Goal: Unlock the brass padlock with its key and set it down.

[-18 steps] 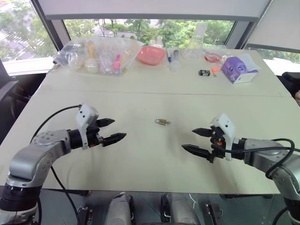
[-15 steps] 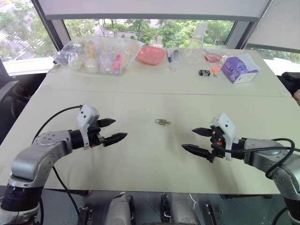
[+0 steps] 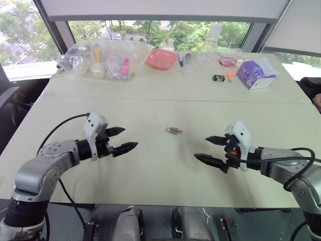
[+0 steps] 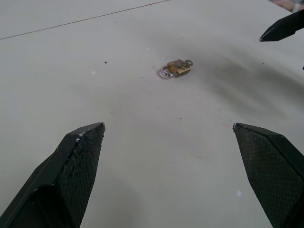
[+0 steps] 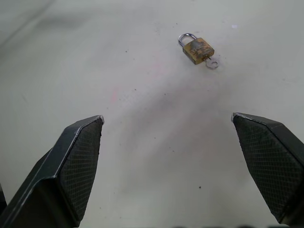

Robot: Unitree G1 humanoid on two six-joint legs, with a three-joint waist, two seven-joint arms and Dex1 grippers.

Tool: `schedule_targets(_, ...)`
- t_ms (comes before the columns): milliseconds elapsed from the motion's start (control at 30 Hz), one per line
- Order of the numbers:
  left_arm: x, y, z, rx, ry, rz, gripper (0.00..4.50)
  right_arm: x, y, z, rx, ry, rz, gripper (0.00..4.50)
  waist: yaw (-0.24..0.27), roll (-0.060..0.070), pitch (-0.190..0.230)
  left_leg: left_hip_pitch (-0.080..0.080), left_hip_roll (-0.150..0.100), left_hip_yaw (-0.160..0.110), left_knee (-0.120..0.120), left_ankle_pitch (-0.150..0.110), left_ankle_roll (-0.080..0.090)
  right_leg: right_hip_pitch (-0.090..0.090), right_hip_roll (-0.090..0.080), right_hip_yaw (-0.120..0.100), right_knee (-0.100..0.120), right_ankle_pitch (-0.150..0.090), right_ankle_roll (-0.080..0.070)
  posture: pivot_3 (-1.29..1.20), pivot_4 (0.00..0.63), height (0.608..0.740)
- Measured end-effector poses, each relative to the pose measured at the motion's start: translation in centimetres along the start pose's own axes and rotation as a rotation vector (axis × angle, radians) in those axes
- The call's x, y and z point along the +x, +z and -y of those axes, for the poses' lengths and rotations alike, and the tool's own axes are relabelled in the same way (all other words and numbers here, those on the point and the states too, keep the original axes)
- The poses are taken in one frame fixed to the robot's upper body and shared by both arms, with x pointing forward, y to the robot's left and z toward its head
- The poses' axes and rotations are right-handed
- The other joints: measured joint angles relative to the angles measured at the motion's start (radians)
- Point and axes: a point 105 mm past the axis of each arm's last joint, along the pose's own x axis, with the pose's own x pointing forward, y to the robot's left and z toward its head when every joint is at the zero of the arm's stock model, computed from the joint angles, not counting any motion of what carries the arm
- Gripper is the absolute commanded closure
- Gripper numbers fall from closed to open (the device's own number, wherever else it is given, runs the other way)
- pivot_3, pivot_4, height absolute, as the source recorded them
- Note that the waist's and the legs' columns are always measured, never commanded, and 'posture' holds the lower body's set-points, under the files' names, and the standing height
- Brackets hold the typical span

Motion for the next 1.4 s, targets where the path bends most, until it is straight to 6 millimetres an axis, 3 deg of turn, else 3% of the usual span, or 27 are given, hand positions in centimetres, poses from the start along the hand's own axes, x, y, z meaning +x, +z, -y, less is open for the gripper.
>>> schedule_targets(500, 0.2, 0.5, -0.8, 0.025, 0.004, 0.003, 0.00, 0.5, 0.5, 0.1, -0.013, 0.000, 0.012, 0.05, 0.001, 0.000, 0.000, 0.000, 0.000, 0.000, 0.000, 0.000, 0.000, 0.000, 0.000, 0.000, 0.000, 0.000, 0.000, 0.00, 0.150, 0.740)
schedule_targets(867, 1.9, 2.2, -1.0, 0.158, -0.115, -0.022, 0.00, 0.9, 0.6, -0.1, 0.009, -0.033, 0.046, 0.05, 0.002, 0.000, 0.000, 0.000, 0.000, 0.001, 0.000, 0.001, -0.002, 0.000, 0.000, 0.000, 0.000, 0.000, 0.000, 0.00, 0.150, 0.740)
schedule_targets(1000, 5.5, 3.4, -0.8, 0.414, -0.313, -0.144, 0.00, 1.0, 0.6, 0.1, -0.004, -0.048, 0.033, 0.05, 0.024, 0.000, 0.000, -0.001, -0.001, 0.003, 0.001, 0.001, -0.001, 0.001, 0.000, -0.001, 0.000, 0.000, 0.000, 0.00, 0.150, 0.740)
schedule_targets(1100, 8.2, 4.3, -1.8, 0.630, -0.403, -0.284, 0.00, 1.0, -0.6, 0.9, -0.040, -0.107, -0.041, 0.05, 0.026, 0.000, 0.000, -0.002, -0.002, 0.003, 0.002, 0.001, -0.002, 0.000, 0.001, -0.002, -0.002, 0.000, 0.000, 0.00, 0.150, 0.740)
schedule_targets(1267, 12.2, 5.4, -1.2, 0.715, -0.564, -0.389, 0.00, 1.2, -1.3, 1.3, -0.016, -0.160, -0.037, 0.05, 0.023, -0.001, 0.000, -0.005, -0.002, 0.003, 0.002, 0.001, -0.002, -0.001, 0.001, -0.002, -0.004, 0.000, 0.001, 0.00, 0.150, 0.740)
schedule_targets(1400, 16.0, 5.8, 1.1, 0.724, -0.645, -0.418, 0.00, 1.6, -1.6, 0.3, 0.014, -0.186, 0.001, 0.05, 0.024, -0.002, 0.000, -0.005, -0.003, 0.002, 0.002, 0.000, 0.000, -0.001, 0.000, -0.002, -0.005, 0.000, 0.001, 0.00, 0.150, 0.740)
